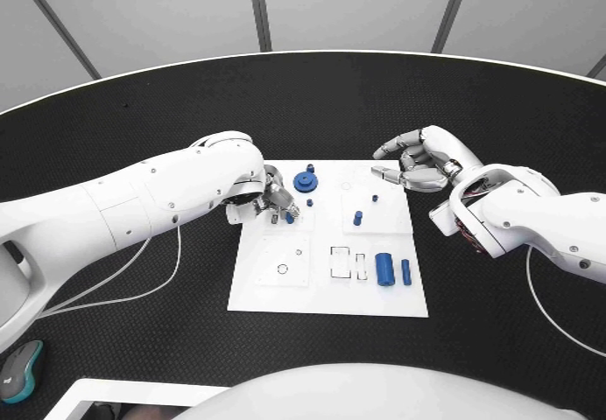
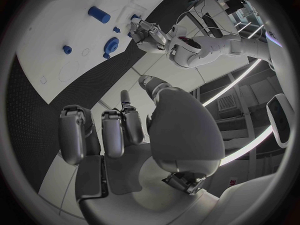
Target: Assemble the parts on the task board
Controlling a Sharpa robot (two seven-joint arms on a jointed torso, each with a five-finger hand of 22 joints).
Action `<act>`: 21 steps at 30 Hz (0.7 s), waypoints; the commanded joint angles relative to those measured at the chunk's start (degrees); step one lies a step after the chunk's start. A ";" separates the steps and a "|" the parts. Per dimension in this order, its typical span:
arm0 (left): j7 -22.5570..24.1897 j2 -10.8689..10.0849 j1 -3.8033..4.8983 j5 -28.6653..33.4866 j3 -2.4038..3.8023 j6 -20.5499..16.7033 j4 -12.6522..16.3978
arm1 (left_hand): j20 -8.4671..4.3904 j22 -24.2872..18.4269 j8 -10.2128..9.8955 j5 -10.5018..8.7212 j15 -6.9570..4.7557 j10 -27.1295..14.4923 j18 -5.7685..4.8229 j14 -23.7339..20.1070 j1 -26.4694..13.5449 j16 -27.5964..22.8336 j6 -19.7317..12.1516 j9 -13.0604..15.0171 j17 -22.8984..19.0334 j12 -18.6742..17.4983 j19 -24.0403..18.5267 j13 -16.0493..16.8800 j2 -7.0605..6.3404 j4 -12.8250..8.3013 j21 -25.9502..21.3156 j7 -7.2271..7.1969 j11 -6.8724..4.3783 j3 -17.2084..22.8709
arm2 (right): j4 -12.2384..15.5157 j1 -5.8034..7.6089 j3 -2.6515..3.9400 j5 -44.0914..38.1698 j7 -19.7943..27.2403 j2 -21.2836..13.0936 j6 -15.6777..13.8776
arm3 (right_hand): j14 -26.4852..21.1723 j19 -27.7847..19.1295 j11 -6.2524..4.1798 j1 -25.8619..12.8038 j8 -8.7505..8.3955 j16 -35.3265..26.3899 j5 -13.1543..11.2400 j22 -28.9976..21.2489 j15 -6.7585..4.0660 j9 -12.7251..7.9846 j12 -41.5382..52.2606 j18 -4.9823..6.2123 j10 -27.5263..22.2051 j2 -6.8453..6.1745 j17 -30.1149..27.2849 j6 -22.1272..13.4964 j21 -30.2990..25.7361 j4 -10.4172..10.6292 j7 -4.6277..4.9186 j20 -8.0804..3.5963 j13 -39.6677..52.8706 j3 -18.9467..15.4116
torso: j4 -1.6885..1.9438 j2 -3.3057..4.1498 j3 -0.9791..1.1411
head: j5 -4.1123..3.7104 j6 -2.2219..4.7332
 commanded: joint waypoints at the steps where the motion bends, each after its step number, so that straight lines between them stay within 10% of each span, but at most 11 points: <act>1: -0.89 -0.07 0.00 0.00 0.00 0.07 -0.01 | -0.15 0.07 -0.46 -0.67 -0.51 -0.08 -0.49 5.21 -1.18 0.29 -0.39 -0.08 12.33 -0.11 0.28 -0.11 -0.45 -1.33 0.16 -1.09 -0.33 0.88 | -0.04 0.00 0.00 0.00 0.01 0.01 -0.02 | 5.08 3.12 -0.20 0.14 0.18 -0.10 0.18 9.90 -0.48 0.07 0.05 0.48 0.12 0.33 11.66 0.32 -0.17 0.28 -0.04 -0.55 6.93 -0.07 | 0.00 -0.01 -0.05 | 0.08 0.04; 21: -0.88 -0.65 -0.01 0.00 0.00 -0.99 0.08 | -0.33 0.14 -1.54 -3.81 -0.64 -0.50 -0.52 5.21 -2.74 0.29 0.88 0.00 12.35 0.41 0.38 -0.48 -1.12 3.34 0.02 -1.23 -0.45 -5.29 | -0.41 -0.01 0.00 0.00 0.05 0.23 -0.11 | 5.04 3.03 -0.17 -0.04 0.14 -0.19 0.18 9.73 -0.48 0.04 -0.09 0.54 0.01 0.22 11.50 0.19 -0.40 0.43 -0.02 -0.56 6.81 -0.20 | -0.04 0.01 0.01 | 0.27 0.04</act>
